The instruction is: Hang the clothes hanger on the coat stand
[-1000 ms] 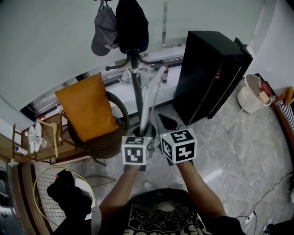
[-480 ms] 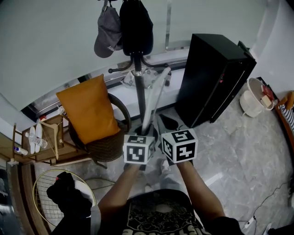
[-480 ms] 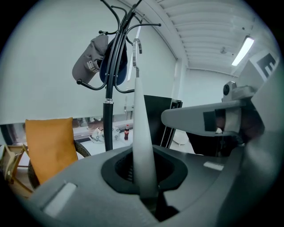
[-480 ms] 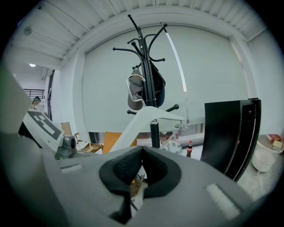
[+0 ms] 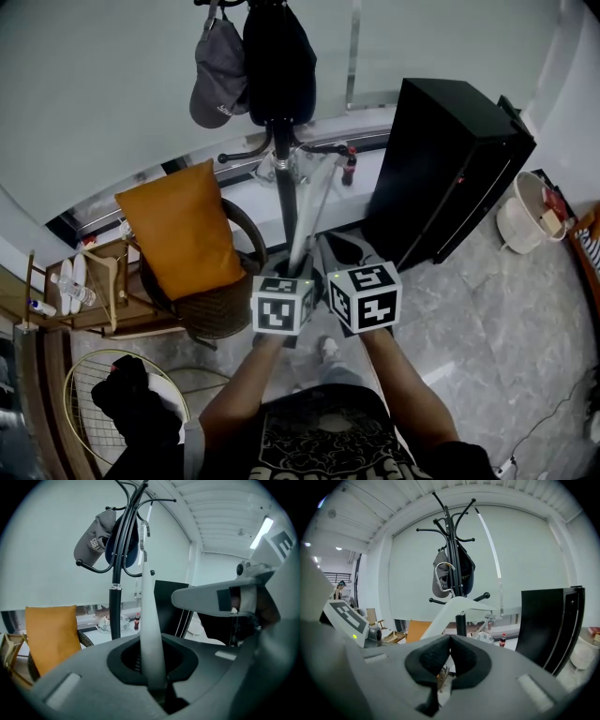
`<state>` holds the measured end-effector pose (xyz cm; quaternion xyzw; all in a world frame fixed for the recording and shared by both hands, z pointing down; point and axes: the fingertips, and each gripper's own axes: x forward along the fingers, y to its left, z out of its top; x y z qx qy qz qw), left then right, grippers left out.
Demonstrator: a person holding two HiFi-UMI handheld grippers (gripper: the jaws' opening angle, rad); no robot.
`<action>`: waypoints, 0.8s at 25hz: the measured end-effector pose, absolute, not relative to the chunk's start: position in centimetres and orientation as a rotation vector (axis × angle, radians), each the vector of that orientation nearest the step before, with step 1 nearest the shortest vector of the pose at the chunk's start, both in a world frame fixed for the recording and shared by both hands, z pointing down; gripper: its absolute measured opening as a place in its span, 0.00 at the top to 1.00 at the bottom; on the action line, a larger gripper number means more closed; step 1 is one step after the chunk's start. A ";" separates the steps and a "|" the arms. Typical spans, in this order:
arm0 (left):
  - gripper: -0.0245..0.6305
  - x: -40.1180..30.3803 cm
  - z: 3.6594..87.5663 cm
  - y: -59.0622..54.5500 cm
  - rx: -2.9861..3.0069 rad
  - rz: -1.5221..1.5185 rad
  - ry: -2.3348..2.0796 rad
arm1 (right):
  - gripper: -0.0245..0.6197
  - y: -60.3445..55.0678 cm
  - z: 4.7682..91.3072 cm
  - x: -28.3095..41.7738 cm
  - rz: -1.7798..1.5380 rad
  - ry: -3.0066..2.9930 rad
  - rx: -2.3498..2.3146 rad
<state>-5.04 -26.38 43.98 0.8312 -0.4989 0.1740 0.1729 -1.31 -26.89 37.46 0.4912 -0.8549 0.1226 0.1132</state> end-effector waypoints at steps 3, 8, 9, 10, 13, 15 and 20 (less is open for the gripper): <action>0.89 -4.5 44.0 -27.5 2.358 0.488 -1.411 | 0.96 -28.0 37.9 -1.0 0.368 -2.506 1.427; 0.89 -4.2 44.5 -28.7 2.360 0.505 -1.417 | 0.96 -29.5 38.2 -0.8 0.382 -2.507 1.409; 0.89 -4.2 44.6 -29.0 2.356 0.505 -1.416 | 0.96 -29.8 38.3 -0.8 0.385 -2.507 1.406; 0.89 -4.2 44.8 -29.2 2.353 0.508 -1.415 | 0.96 -30.1 38.4 -0.8 0.389 -2.506 1.403; 0.89 -4.3 45.5 -29.9 2.343 0.526 -1.411 | 0.96 -30.9 38.8 -1.0 0.401 -2.503 1.393; 0.89 -4.4 45.8 -30.4 2.341 0.527 -1.410 | 0.96 -31.3 39.0 -1.1 0.403 -2.500 1.388; 0.89 -4.3 46.3 -31.6 2.347 0.520 -1.403 | 0.96 -32.4 39.1 -1.1 0.401 -2.499 1.384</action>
